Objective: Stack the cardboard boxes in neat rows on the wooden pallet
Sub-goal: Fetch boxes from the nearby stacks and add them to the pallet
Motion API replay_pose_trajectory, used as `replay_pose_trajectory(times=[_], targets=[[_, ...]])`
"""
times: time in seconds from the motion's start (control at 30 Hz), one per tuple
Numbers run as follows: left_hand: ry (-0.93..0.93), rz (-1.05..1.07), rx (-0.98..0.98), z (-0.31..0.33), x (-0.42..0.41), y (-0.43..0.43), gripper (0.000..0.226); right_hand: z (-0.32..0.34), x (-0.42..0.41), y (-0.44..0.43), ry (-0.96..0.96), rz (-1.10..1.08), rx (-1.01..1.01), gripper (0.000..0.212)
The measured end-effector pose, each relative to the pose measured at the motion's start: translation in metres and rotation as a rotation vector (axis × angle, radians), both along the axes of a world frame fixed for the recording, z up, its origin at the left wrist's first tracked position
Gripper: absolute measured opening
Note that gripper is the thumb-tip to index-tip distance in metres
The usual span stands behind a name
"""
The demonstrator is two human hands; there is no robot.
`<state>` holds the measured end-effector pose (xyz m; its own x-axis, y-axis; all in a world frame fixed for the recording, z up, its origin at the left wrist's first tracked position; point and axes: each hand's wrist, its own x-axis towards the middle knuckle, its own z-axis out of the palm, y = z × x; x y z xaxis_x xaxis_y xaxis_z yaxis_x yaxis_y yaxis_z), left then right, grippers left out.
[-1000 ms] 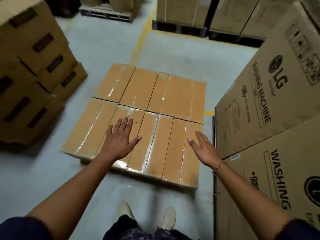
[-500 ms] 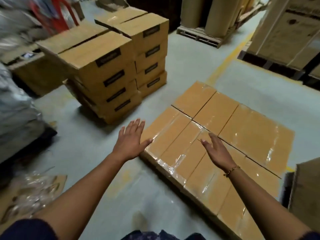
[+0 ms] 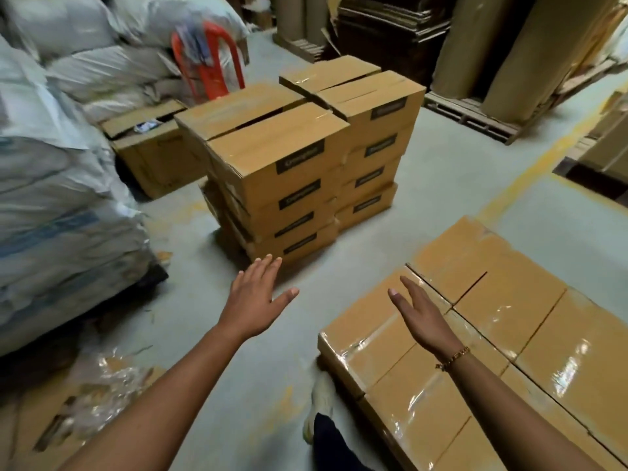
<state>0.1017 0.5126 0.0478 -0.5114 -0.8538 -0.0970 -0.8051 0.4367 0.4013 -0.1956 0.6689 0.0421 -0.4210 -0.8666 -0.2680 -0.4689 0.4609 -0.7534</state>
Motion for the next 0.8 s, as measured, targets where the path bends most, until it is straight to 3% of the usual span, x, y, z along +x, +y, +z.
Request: replay_pose_trajectory(times=[0.33,0.6,0.8], targets=[[0.028,0.133,-0.011,0.023,-0.029,-0.168,0.076,0.009,-0.023,-0.215,-0.039,0.157,-0.034,0.067],[0.036,0.210,0.025,0.032,-0.034,-0.262,0.083,0.012,-0.028,-0.306,-0.112,0.179,-0.006,0.071],[0.045,0.168,0.041,0.017,-0.045,-0.348,0.073,0.001,-0.018,-0.368,-0.155,0.134,0.029,0.071]])
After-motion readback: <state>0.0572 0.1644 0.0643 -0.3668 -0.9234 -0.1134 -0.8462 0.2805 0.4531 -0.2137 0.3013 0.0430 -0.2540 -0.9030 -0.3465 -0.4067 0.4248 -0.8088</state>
